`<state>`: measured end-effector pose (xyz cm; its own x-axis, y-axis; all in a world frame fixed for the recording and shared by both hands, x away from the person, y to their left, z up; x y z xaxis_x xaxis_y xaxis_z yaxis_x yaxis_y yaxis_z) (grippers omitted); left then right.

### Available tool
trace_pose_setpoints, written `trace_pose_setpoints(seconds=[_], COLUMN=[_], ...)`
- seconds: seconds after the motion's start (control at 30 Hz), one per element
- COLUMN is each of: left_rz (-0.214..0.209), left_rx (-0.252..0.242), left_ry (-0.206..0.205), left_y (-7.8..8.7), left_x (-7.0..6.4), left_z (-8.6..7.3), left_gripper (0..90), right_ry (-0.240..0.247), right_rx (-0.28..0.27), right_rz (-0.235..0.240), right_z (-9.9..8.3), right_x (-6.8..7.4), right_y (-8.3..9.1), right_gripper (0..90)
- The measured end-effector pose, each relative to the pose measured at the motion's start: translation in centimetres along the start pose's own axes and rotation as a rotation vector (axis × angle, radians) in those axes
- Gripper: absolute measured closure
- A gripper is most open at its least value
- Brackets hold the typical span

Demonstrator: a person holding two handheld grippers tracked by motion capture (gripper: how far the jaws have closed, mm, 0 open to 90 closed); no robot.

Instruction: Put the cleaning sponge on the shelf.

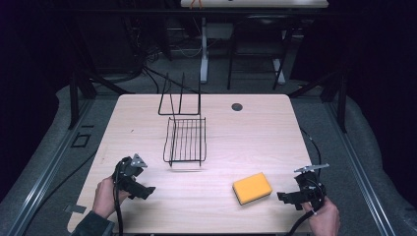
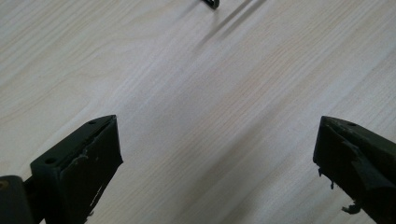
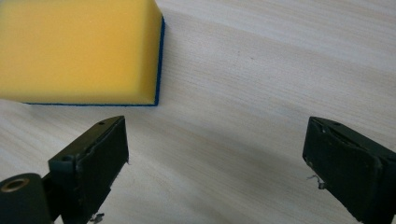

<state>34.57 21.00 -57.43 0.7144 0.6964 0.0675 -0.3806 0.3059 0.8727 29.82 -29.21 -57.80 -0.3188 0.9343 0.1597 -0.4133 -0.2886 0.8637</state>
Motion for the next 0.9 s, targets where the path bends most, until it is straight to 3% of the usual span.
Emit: trace_pose_setpoints(seconds=[0.43,0.6,0.9], left_rz=[-0.004,-0.037,-0.081], left_rx=[-0.007,-0.043,-0.038], left_ry=[-0.001,0.004,-0.03], left_y=[0.1,0.4,0.4], left_x=[-0.1,-0.3,-1.7], left_z=[0.3,0.5,1.1], left_gripper=[0.3,0.2,0.2], right_ry=[-0.001,-0.003,-0.003], right_rx=[0.004,0.003,0.006], right_rz=[0.001,-0.009,-0.012], right_z=[0.1,0.1,0.0], right_x=[0.0,-0.1,-0.2], right_y=[-0.1,0.0,-0.1], right_gripper=[6.5,6.6,6.7])
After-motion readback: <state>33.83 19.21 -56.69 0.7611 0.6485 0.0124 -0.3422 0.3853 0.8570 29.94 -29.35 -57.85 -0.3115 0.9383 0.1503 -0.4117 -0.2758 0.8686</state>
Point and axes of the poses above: each handheld gripper's, and its own axes: y roughly backward along the jaws, z roughly out of its top, x roughly to its left, the point moved 5 cm from there along -y, roughly forward along the jaws, and after that the axes turned 1 degree about -y, right-handed, at the moved point
